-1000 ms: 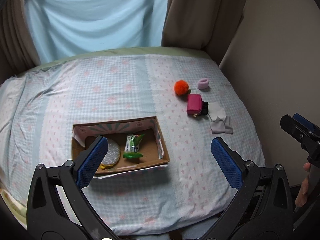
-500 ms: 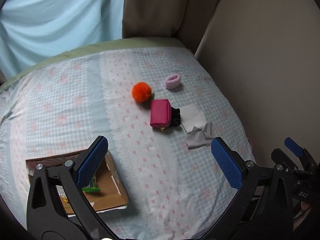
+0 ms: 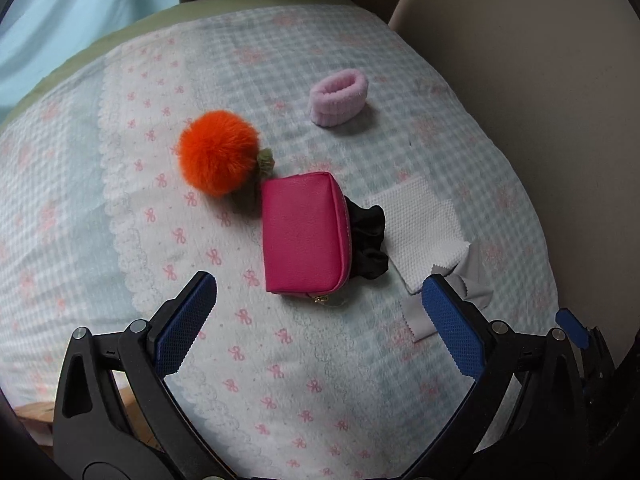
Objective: Organize soft objects
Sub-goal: 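Move both tools back toward the pink pouch and grey cloths, then grasp the pink pouch with the left tool while the right tool grasps a grey cloth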
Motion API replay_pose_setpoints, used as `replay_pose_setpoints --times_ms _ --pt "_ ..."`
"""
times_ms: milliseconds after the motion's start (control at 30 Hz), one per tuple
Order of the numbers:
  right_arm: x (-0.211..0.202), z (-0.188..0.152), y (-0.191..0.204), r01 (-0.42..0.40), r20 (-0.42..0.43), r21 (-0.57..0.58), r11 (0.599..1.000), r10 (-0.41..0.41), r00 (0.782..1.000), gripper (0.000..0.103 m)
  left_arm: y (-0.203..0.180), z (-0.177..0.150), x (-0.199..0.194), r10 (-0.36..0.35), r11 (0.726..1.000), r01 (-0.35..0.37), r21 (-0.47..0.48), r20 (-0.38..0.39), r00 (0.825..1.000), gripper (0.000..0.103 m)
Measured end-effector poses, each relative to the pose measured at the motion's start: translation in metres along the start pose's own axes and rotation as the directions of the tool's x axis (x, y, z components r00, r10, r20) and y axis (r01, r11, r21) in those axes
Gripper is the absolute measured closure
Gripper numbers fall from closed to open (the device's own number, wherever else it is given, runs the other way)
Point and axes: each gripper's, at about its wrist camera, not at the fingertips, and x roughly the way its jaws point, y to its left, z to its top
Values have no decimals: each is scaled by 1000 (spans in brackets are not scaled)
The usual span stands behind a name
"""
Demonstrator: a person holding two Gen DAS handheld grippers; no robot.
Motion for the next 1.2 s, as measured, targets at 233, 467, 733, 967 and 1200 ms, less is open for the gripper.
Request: replay_pose_setpoints --times_ms 233,467,733,967,1200 --pt "68 -24 -6 28 -1 32 999 -28 1000 0 19 19 64 -31 999 29 -43 -43 999 3" --pt "111 -30 -5 36 -11 18 999 -36 999 0 25 25 99 -57 998 54 -33 -98 994 20" --pt "133 -29 -5 66 -34 0 998 -66 997 21 11 20 105 -78 996 83 38 -115 990 49" --pt "127 -29 -4 121 -24 -30 992 -122 992 68 3 20 96 -46 995 54 79 -105 993 60" --pt "121 -24 -9 132 -41 -4 991 -132 990 91 0 23 87 -49 996 55 72 -86 995 63"
